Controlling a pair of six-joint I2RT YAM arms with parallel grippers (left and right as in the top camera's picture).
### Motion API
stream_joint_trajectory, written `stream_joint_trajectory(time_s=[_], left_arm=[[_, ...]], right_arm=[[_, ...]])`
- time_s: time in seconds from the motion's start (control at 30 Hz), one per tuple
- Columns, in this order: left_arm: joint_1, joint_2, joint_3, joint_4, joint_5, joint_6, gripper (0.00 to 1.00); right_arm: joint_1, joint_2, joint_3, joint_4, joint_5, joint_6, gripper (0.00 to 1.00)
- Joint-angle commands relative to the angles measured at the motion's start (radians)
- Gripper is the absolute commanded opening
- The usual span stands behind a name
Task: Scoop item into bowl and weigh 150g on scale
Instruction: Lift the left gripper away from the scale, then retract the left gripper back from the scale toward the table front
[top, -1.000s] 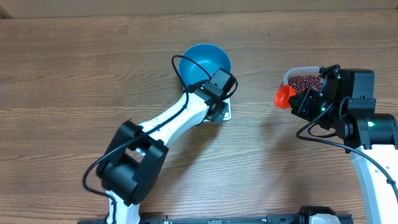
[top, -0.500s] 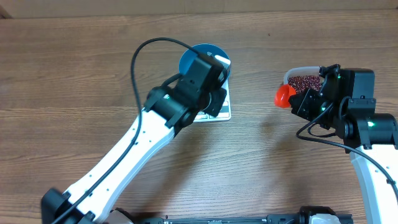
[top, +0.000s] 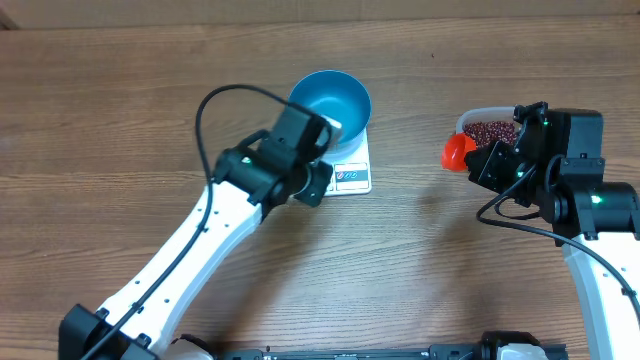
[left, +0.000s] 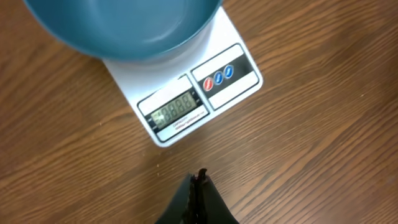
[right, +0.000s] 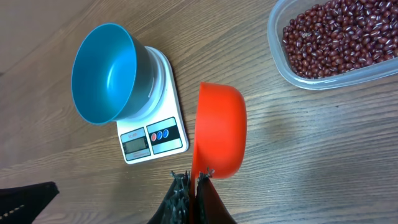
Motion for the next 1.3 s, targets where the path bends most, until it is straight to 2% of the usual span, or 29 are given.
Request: stream_joint_trajectory(time_s=[0.0,0.27,0.3,0.4,0.57,0.67,0.77,0.83,1.27], left_arm=[[0.043,-0.089,-0.051,0.039,0.079,0.066,0.04],[0.052,-0.111,-0.086,0.058,0.074,0.097,0.04],[0.052,-0.111,-0.086,0.058,0.074,0.097,0.07],[0.052,-0.111,-0.086,0.058,0.074,0.097,0.25],[0.052,-0.111,-0.086,0.056,0.074,0.093,0.37],[0.052,-0.111,-0.086,0.056,0.074,0.093,0.52],[0.052,-0.111,-0.086,0.056,0.074,0.093,0.86],[0.052,-0.111,-0.086,0.056,0.074,0.093,1.0],[0.052,-0.111,-0.086,-0.006,0.066,0.095,0.99]], right_arm=[[-0.005,0.001,0.031,0.005,0.006,0.0,0.04],[-0.005,0.001,0.031,-0.003,-0.002,0.0,0.04],[-0.005,0.001,0.031,-0.003,-0.002,0.0,0.04],[-0.005,0.001,0.031,-0.006,-0.002,0.0,0.04],[-0.005,0.001,0.031,-0.007,-0.002,0.0,0.04],[-0.005,0.001,0.031,-0.006,-0.002,0.0,0.04],[-0.005,0.001,0.031,-0.006,-0.002,0.0,0.04],[-0.005,0.001,0.031,-0.005,-0.002,0.0,0.04],[-0.005,0.001,0.031,0.001,-0.002,0.0,0.04]])
